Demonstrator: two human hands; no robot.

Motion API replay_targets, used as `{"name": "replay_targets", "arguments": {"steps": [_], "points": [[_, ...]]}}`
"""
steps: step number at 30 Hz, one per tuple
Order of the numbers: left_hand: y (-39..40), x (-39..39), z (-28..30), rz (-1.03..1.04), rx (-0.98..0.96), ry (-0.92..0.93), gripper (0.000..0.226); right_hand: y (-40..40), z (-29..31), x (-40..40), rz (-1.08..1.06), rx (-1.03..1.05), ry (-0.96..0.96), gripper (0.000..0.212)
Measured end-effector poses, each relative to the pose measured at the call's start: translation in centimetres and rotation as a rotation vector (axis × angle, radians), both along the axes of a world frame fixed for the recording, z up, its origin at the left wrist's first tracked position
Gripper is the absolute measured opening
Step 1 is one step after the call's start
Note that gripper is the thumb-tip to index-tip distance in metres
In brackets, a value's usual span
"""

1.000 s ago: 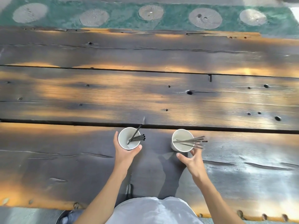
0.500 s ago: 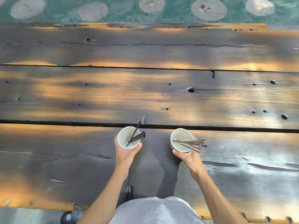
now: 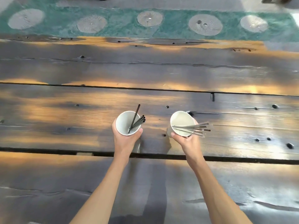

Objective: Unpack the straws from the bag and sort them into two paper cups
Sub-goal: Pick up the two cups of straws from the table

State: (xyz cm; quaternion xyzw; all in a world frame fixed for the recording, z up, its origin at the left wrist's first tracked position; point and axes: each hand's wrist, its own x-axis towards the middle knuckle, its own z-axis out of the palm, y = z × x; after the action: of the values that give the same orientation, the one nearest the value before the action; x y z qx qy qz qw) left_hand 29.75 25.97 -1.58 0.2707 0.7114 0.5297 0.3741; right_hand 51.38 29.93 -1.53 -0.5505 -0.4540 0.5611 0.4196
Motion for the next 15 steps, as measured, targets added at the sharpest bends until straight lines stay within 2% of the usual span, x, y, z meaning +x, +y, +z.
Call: {"name": "replay_targets", "arguments": {"steps": [5,12,15], "points": [[8.8,-2.2,-0.8,0.028,0.047,0.036,0.083,8.5,-0.9,-1.5,-0.027,0.066,-0.019,0.075],[19.9,-4.1,-3.0,0.002,0.136,0.055,0.083,20.1,-2.7,-3.4,-0.115,0.138,-0.042,0.061],[23.6,-4.6,-4.2,-0.015,0.165,0.04,0.08,23.6,-3.8,-4.0,-0.107,0.142,-0.03,0.061]]}}
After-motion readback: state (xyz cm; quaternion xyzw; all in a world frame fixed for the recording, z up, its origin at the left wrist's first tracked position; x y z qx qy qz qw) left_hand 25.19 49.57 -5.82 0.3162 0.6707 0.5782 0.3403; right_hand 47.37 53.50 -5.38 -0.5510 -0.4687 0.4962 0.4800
